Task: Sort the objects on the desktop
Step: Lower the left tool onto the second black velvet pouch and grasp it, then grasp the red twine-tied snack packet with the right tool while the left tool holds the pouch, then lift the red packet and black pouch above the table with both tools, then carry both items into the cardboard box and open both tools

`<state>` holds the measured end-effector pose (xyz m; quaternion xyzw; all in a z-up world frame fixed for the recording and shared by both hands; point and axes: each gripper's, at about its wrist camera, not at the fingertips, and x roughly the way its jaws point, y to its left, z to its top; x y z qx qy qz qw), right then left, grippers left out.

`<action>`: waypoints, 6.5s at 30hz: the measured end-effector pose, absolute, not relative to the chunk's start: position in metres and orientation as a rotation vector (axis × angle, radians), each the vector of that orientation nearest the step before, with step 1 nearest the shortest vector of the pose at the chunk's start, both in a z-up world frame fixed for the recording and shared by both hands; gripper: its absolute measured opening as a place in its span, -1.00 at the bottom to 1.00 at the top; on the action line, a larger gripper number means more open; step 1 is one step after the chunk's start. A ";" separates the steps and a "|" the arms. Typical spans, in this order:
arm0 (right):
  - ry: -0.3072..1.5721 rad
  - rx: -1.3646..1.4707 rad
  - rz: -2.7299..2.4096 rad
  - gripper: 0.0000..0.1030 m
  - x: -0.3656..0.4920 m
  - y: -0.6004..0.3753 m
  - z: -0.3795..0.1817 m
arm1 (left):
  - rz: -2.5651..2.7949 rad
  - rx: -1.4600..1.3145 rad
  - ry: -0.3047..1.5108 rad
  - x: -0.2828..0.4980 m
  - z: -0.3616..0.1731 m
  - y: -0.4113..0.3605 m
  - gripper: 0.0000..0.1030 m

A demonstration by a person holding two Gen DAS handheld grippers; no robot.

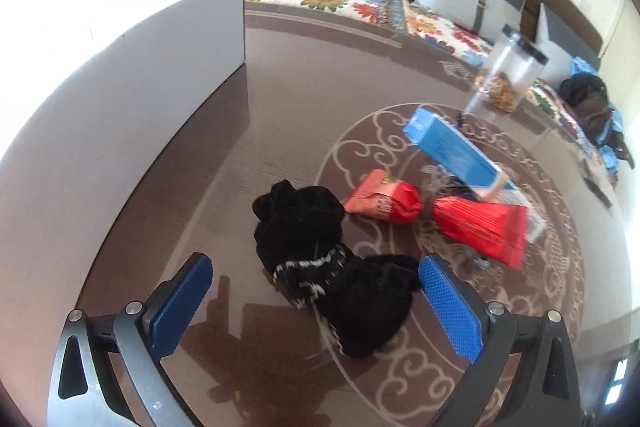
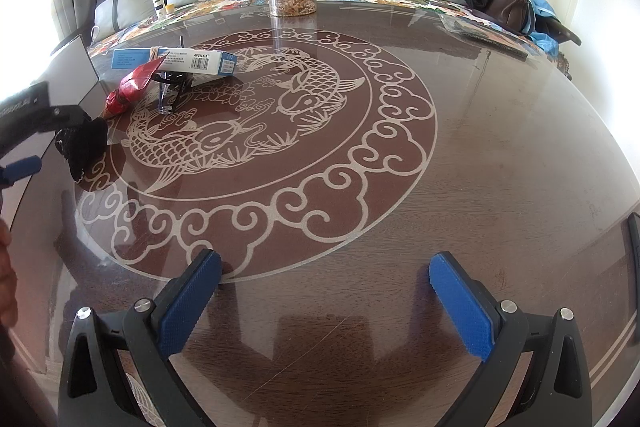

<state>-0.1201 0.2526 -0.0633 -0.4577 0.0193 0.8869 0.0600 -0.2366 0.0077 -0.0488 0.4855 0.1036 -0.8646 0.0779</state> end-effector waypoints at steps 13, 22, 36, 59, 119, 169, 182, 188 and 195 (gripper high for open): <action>0.058 -1.386 2.685 1.00 -0.120 0.253 -0.063 | -2.821 1.514 0.058 -0.162 -0.053 -0.011 -0.25; 0.058 -1.386 2.685 1.00 -0.120 0.253 -0.063 | -2.819 1.531 0.078 -0.110 -0.056 -0.028 0.18; -0.385 -1.354 3.080 0.96 -0.142 0.175 -0.018 | -2.812 1.460 0.161 -0.125 -0.058 -0.049 0.26; -0.570 -1.915 2.983 -0.63 -0.208 0.119 -0.040 | -2.941 1.534 0.109 -0.113 -0.056 -0.027 -0.09; -0.109 -1.513 2.918 -0.62 -0.073 0.200 -0.050 | -2.995 1.464 -0.178 -0.081 -0.051 0.013 -0.39; 0.182 -1.297 3.388 -0.62 -0.058 0.044 0.077 | -2.876 1.125 0.212 -0.047 0.076 -0.218 -0.39; -0.046 -1.545 3.525 0.57 -0.074 -0.120 0.066 | -2.591 1.290 0.238 -0.017 0.005 -0.294 0.46; -0.184 -1.147 3.460 0.95 -0.043 0.000 0.056 | -2.730 1.173 0.247 0.000 0.033 -0.247 0.47; -0.285 -1.264 3.064 0.98 -0.048 0.149 -0.020 | -3.028 1.155 0.133 -0.007 0.077 -0.124 0.82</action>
